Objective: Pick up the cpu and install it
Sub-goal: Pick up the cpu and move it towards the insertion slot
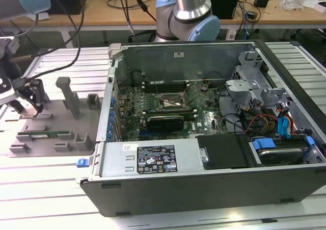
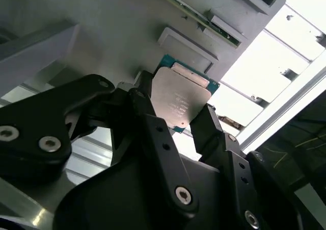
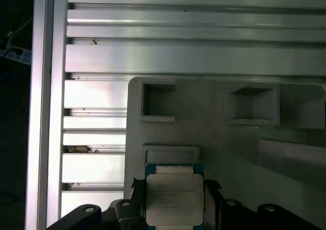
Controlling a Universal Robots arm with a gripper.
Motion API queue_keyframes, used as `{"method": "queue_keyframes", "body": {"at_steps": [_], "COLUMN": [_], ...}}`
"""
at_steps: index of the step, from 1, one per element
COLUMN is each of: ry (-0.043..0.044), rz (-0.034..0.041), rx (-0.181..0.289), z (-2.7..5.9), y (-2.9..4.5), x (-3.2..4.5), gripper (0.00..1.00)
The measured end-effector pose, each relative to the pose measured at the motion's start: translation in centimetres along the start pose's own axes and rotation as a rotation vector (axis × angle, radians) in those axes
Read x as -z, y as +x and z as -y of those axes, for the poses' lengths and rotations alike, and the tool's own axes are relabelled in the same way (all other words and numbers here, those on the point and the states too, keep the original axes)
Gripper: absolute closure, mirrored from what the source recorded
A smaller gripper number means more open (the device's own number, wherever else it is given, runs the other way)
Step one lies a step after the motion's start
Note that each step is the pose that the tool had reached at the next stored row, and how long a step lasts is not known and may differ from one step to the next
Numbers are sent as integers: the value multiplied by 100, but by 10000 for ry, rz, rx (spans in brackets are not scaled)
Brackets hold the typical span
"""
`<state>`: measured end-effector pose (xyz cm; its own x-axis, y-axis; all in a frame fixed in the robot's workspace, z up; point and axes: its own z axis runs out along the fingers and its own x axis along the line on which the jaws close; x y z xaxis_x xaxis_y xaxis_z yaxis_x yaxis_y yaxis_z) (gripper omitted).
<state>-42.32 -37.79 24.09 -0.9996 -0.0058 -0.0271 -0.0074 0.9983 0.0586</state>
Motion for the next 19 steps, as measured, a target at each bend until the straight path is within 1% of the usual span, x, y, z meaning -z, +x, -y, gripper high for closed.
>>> {"method": "queue_keyframes", "body": {"at_steps": [1,3,4,8,10,14,16,18,19], "ry": [-1,0,-1,-1,-1,0,0,-1,-1], "rz": [1,0,0,1,2,3,7,9,9], "rx": [0,0,0,0,0,0,0,1,1], "z": [-2,-5,-7,-14,-19,-25,-30,-33,-35], "y": [-1,-2,-3,-7,-9,-11,-13,-15,-16], "x": [35,77,118,232,310,407,494,543,587], "gripper": [45,45,45,45,45,45,45,45,45]}}
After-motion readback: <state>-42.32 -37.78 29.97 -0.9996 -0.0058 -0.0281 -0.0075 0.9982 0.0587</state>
